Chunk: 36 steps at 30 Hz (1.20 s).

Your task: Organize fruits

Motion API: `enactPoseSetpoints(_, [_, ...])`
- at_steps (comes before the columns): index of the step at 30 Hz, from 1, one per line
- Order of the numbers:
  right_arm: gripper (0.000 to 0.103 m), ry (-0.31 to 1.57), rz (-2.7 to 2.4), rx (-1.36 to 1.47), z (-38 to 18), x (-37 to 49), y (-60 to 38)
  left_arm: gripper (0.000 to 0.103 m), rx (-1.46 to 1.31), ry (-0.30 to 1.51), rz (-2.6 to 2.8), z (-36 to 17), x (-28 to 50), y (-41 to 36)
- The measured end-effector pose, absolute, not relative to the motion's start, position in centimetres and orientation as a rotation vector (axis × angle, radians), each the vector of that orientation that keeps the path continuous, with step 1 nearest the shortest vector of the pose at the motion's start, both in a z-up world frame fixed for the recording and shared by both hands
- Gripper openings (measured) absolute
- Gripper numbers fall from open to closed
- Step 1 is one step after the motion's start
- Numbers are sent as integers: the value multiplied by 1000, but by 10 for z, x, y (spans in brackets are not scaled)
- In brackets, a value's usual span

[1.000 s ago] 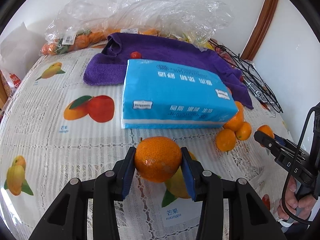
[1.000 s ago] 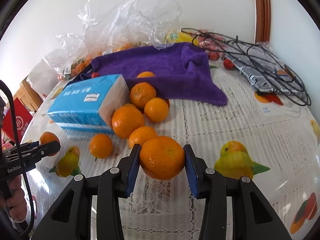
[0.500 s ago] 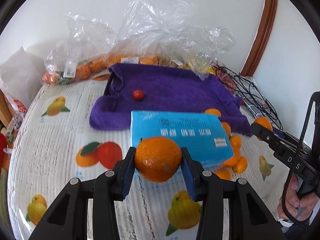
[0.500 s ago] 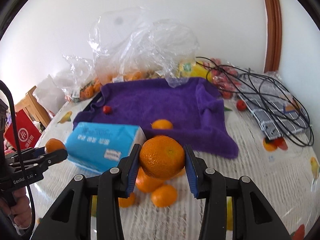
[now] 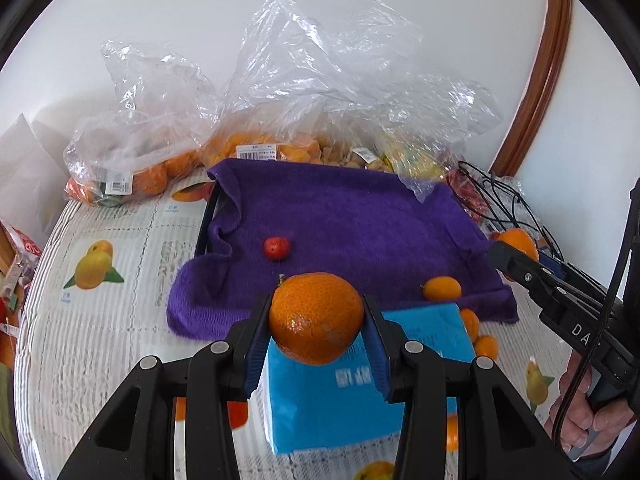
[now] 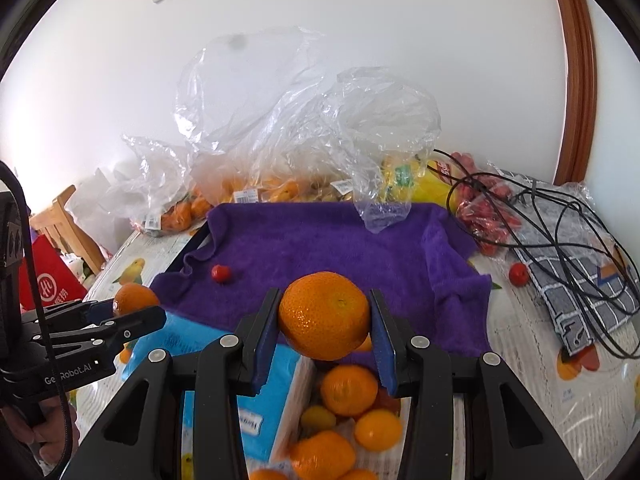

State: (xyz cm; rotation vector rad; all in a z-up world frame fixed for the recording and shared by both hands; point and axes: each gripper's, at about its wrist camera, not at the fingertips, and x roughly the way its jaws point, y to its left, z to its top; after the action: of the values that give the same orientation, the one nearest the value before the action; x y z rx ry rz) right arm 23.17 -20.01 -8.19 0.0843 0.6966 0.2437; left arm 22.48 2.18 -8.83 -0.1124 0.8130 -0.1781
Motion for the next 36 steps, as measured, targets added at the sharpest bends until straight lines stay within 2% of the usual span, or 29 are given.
enactPoseSetpoints(12, [42,707,249,67,-104,251,-194,41,-183,813,-163,-99,237,45])
enactPoseSetpoints(36, [42,726,192,73,-117,259,-211,41,-163,801,-167,-104,241,41])
